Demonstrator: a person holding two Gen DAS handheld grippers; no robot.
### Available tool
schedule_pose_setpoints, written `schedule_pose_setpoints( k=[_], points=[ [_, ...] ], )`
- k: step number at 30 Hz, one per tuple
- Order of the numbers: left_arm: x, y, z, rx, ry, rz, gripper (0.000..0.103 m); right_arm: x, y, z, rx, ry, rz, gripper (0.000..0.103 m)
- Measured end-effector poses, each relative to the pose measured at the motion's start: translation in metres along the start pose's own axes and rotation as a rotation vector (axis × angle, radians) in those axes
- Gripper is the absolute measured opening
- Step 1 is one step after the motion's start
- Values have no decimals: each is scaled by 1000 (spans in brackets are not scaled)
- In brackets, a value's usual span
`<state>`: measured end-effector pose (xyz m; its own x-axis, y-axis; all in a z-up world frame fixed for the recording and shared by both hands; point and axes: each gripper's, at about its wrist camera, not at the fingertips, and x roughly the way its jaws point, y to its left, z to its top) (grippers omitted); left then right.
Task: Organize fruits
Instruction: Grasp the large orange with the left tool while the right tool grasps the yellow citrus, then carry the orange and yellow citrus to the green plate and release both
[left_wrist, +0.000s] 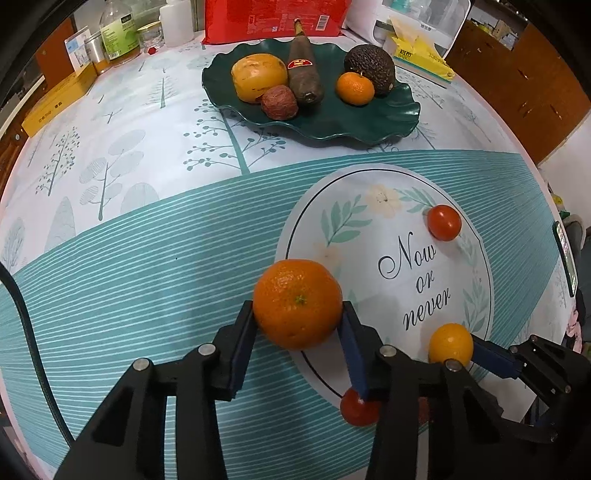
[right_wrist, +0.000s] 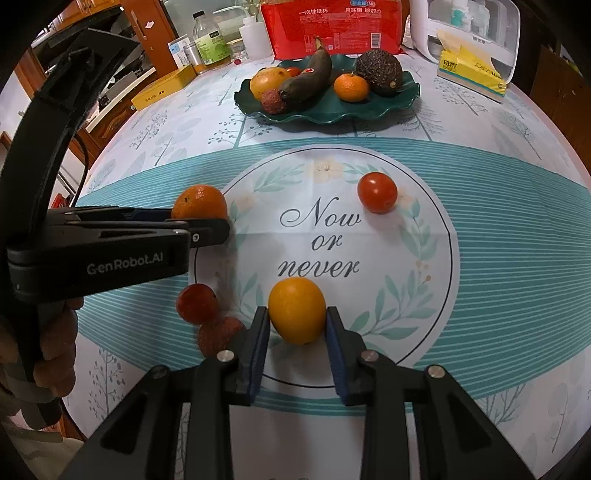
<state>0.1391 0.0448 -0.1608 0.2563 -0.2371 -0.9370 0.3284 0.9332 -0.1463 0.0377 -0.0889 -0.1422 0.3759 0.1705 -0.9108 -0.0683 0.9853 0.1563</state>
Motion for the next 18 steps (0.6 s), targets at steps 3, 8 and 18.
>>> schedule_pose_setpoints(
  k=[3,8,18],
  points=[
    [-2,2,-2,-10,-1,-9,42,-5,-1,1,7,-9,1,30],
    [-12,-3,-5,12,-32,0,41,-13,-2,2,13,-24,7,30],
    [-55,-11,4,50,-130,8,42,-27,-5,15,33,-46,52,30]
  ],
)
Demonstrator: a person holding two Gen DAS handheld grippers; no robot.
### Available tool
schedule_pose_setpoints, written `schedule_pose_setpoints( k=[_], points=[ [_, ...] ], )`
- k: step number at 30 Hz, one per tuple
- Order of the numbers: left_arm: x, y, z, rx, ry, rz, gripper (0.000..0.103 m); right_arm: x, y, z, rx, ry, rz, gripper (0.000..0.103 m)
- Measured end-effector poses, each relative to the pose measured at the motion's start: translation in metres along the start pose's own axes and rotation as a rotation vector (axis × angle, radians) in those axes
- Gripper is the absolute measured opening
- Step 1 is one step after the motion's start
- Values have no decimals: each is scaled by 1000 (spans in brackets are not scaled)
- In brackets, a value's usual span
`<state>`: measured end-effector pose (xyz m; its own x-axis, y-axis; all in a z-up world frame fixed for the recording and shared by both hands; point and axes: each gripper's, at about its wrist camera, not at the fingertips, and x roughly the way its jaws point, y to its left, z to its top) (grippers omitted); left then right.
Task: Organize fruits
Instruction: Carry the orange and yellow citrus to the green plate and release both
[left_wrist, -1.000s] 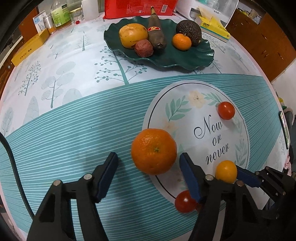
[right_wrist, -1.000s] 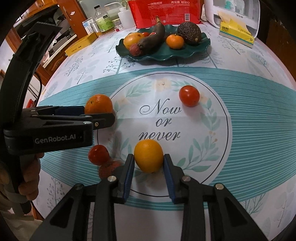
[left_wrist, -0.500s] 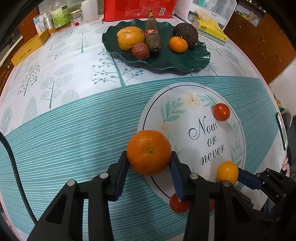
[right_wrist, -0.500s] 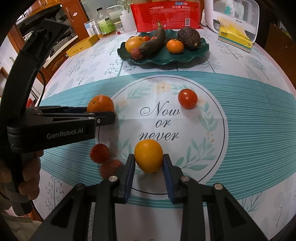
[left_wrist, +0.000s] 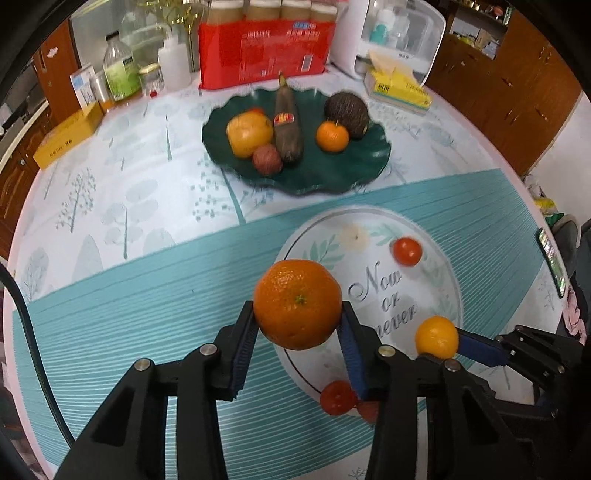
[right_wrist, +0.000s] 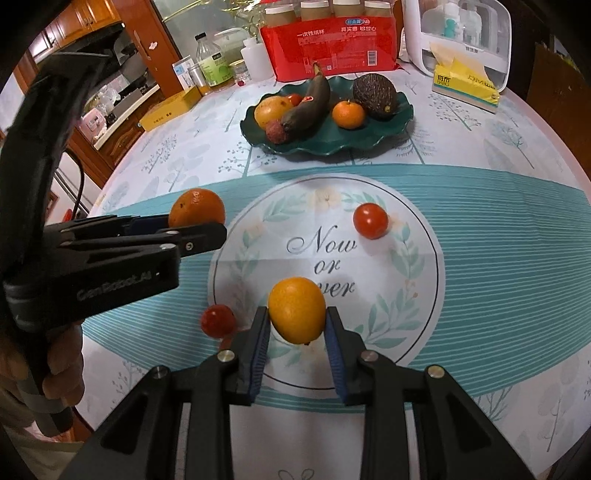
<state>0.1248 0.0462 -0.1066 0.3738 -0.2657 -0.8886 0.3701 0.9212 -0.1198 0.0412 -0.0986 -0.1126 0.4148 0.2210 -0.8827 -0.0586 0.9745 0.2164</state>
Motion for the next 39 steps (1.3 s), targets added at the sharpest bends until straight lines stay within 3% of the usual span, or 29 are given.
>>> schedule_pose_setpoints(
  k=[7,12,19,26,33,39],
  points=[
    [-31,4,15,-12,-66,11,42,-15,-5,33,-10,-28,9,30],
    [-51,9,40,-21,-90,45,42,-33,-6,72,-43,-99,-1,30],
    [-90,9,108,-21,-187,150,42,-77,-6,144,-67,-242,-11,30],
    [-119,-1,176,-31,-269,166,42,-112,-5,208,-115,-355,-57,30],
    [-96,-3,218,-42,-274,207,42,-89,-16,236,-134,-313,-65,30],
    [-39,5,223,-71,-201,208,42,-31,-34,228,-105,-186,-52,30]
  ],
)
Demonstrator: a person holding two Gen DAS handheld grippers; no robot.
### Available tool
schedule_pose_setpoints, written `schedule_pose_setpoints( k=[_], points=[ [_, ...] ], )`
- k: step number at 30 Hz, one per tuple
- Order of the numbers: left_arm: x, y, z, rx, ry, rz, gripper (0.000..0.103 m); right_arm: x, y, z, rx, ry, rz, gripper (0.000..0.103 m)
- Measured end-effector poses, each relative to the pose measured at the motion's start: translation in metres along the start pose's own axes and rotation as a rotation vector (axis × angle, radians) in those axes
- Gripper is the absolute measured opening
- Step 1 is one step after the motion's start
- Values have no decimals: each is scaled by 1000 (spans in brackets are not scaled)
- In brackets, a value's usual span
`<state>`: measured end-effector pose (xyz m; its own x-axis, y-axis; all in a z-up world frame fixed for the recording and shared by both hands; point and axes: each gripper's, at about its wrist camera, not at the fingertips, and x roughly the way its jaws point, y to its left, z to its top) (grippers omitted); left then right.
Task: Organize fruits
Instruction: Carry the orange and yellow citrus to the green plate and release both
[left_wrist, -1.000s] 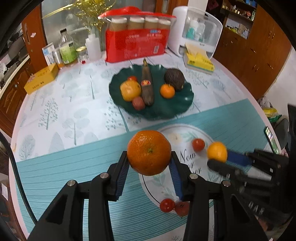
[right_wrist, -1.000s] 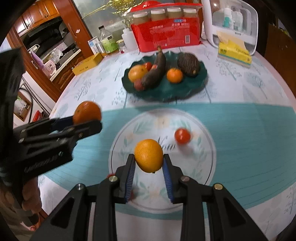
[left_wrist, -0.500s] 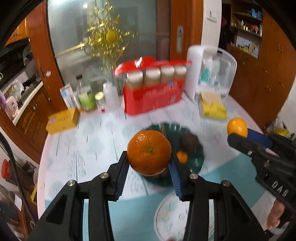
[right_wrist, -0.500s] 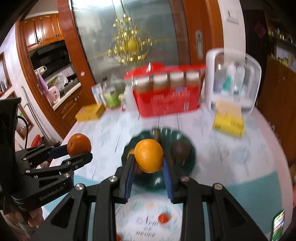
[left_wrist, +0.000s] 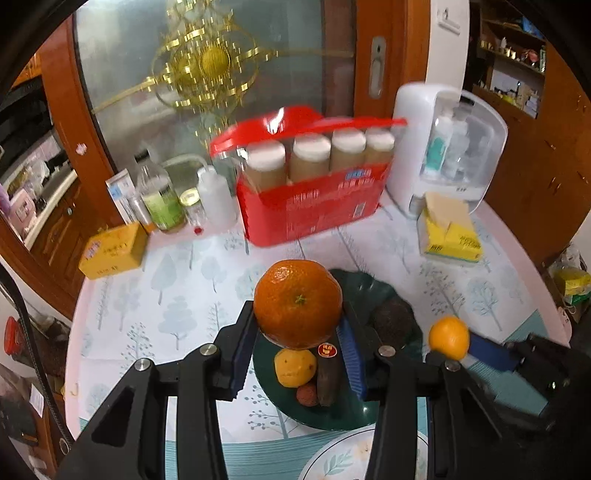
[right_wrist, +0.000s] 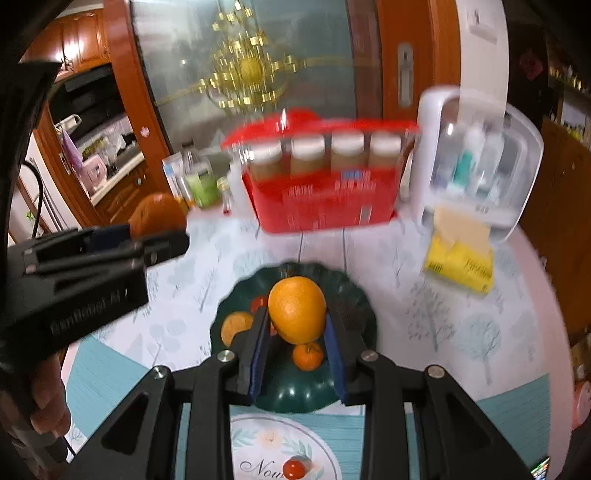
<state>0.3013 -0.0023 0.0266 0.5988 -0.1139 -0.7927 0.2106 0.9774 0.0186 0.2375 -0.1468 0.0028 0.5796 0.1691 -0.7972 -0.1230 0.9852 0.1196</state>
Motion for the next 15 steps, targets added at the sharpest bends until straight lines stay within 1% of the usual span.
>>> schedule_pose_setpoints(
  k=[7,10,15],
  points=[
    [59,-6,-18,-6,94,-7,42,53,0,-27,2,125,19,30],
    [78,-10,-24,-10,131,-12,42,69,0,-34,7,158,27,30],
    [102,-20,-35,15,179,-8,42,89,-3,-45,33,207,38,31]
  ],
)
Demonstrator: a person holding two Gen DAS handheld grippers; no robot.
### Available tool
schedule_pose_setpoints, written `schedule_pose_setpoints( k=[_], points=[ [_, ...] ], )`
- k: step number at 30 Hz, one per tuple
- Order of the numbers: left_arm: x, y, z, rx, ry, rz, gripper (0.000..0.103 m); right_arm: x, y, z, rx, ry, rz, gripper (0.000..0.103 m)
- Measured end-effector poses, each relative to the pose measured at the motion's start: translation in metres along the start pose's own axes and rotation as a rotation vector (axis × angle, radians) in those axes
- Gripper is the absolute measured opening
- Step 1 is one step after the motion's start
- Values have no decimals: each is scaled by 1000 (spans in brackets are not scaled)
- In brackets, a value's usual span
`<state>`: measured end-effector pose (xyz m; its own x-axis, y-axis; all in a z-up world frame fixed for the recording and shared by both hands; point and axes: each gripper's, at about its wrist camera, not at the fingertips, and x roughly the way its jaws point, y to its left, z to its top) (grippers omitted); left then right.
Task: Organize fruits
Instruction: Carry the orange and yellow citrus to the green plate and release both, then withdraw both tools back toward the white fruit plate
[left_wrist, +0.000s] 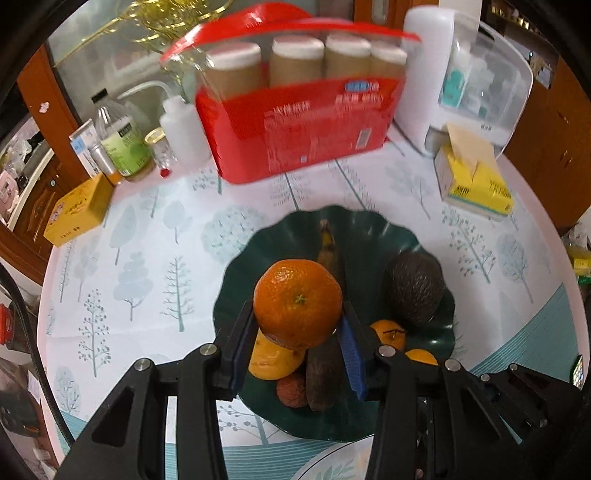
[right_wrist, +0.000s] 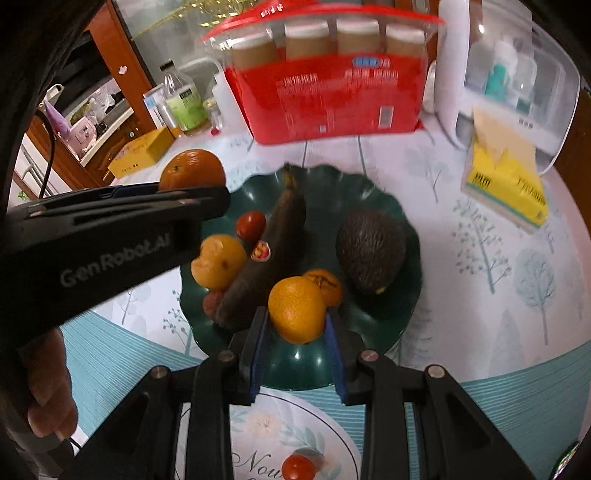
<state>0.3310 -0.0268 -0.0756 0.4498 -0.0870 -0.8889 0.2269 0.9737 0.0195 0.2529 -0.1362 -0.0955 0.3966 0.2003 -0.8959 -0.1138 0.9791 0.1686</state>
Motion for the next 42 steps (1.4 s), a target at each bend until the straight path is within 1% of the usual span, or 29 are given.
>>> schedule_pose_setpoints(
  k=[3,4,5,6,7,8,10,18,22,26,30,33,35,42],
  points=[
    [9,-2,-3,7,26,0,43,7,-1,-3,0,9,-19,31],
    [10,-2,-4,6,29,-1,46,8,-2,-3,-4,10,-22,32],
    [11,-2,-4,7,27,0,48,8,-3,-4,-3,5,-21,34],
    [10,-1,-5,8,19,5,56,7,-4,-4,1,-3,-21,37],
    [8,-1,-6,11,8,12,63,5,-4,-5,3,-13,-21,44],
    [5,-1,-6,14,-5,17,65,4,-5,-5,3,-24,-25,49],
    [0,-1,-7,16,-23,21,70,0,-6,-6,6,-40,-31,50],
    [-15,3,-14,-4,-52,12,71,-2,-7,-9,7,-39,-26,50],
    [-24,3,-20,-2,-70,25,71,-7,-3,-13,4,-43,-1,50],
    [-38,4,-24,-2,-91,25,71,-16,2,-15,-11,-58,-10,50],
    [-56,7,-28,-12,-119,22,71,-28,4,-17,-15,-74,-7,50],
    [-72,9,-34,-21,-140,18,75,-38,6,-21,-19,-89,-16,50],
    [-82,10,-39,-25,-150,7,77,-46,7,-25,-20,-98,-19,50],
    [-119,12,-65,-22,-172,-23,80,-70,8,-43,-6,-112,-32,50]
  ],
)
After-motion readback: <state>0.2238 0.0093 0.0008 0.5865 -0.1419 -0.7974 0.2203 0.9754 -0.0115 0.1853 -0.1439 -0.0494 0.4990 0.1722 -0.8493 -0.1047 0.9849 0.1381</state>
